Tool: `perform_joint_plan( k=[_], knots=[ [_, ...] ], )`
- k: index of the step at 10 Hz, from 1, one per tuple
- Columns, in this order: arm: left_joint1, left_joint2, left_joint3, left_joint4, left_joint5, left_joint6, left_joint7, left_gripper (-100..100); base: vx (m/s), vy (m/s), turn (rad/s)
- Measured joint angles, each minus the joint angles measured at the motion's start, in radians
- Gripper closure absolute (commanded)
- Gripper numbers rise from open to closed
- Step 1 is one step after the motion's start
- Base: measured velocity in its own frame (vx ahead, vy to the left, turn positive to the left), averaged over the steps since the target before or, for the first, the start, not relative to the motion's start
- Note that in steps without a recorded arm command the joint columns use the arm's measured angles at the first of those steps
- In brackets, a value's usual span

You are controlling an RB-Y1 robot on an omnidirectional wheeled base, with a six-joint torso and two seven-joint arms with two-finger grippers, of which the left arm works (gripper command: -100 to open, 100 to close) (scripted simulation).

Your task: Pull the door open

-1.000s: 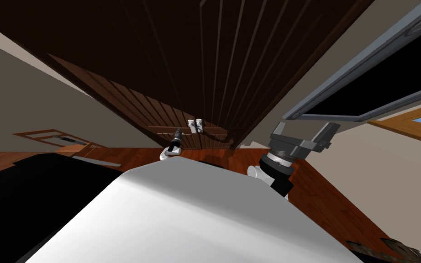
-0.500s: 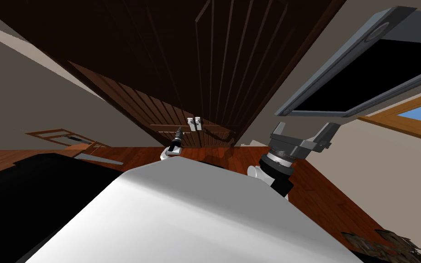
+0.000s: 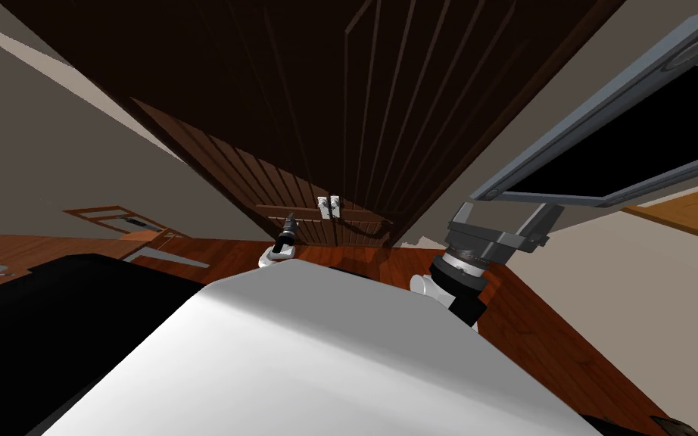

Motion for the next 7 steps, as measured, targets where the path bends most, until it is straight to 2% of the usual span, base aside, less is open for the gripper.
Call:
perform_joint_plan(
  k=[2,4,5,6,7],
  knots=[
    [-0.014,-0.008,-0.009,-0.005,-0.002,0.0,-0.003,-100,0.203,0.0,-0.107],
    [-0.032,-0.016,-0.027,-0.002,-0.004,-0.011,-0.002,-100,0.252,-0.091,-0.159],
    [-0.05,-0.024,-0.04,-0.018,-0.007,0.0,-0.003,-100,0.126,-0.052,-0.036],
    [-0.054,-0.025,-0.042,-0.021,-0.007,0.004,-0.004,100,-0.018,0.007,0.037],
    [-0.053,-0.025,-0.041,-0.02,-0.007,0.001,-0.004,100,-0.041,0.024,0.003]
  ],
)
